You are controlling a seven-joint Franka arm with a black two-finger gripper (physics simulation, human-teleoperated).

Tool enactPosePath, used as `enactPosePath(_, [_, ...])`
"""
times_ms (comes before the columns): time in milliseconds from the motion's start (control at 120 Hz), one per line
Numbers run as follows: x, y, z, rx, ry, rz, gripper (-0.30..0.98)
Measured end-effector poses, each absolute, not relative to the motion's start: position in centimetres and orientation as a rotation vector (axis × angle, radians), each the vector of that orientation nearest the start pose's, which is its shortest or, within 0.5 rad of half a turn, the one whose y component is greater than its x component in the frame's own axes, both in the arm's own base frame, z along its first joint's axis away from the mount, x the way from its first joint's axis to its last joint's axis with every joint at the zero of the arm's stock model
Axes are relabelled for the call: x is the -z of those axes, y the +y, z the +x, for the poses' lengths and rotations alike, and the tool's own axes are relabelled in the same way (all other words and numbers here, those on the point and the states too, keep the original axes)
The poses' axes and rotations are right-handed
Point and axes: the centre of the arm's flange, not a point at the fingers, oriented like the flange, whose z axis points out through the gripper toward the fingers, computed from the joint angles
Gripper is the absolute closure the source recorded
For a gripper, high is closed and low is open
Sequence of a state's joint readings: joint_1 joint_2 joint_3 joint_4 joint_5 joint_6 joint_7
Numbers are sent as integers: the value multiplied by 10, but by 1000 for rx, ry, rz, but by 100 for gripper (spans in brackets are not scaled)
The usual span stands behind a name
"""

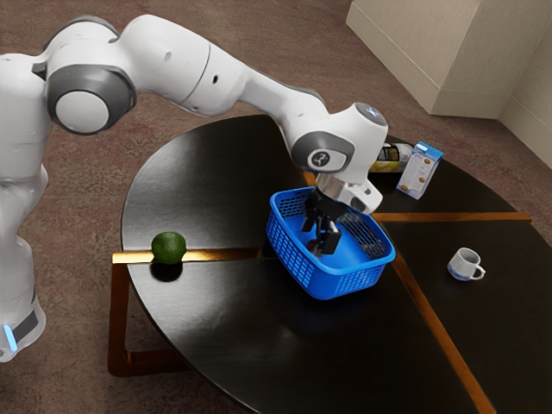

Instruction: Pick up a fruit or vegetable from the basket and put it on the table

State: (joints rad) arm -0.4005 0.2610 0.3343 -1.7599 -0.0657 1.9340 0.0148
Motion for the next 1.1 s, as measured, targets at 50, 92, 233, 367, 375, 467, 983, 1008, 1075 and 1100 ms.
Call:
enactPosePath(50, [-418,-58,618,-106,90,-3113,4])
enactPosePath(92, [-418,-57,618,-103,85,-3114,4])
enactPosePath(233, [-418,-56,619,-97,71,-3115,5])
enactPosePath(367, [-419,-55,621,-71,60,-3115,22])
enactPosePath(375, [-419,-54,622,-69,59,-3116,23])
enactPosePath(467, [-417,-52,623,-62,48,-3114,32])
enactPosePath(983, [-495,-31,631,87,11,-3093,53])
enactPosePath(1008, [-505,-28,631,100,5,-3093,53])
enactPosePath(1075, [-540,-25,633,143,2,-3091,53])
enactPosePath(1100, [-551,-21,633,150,-3,-3091,53])
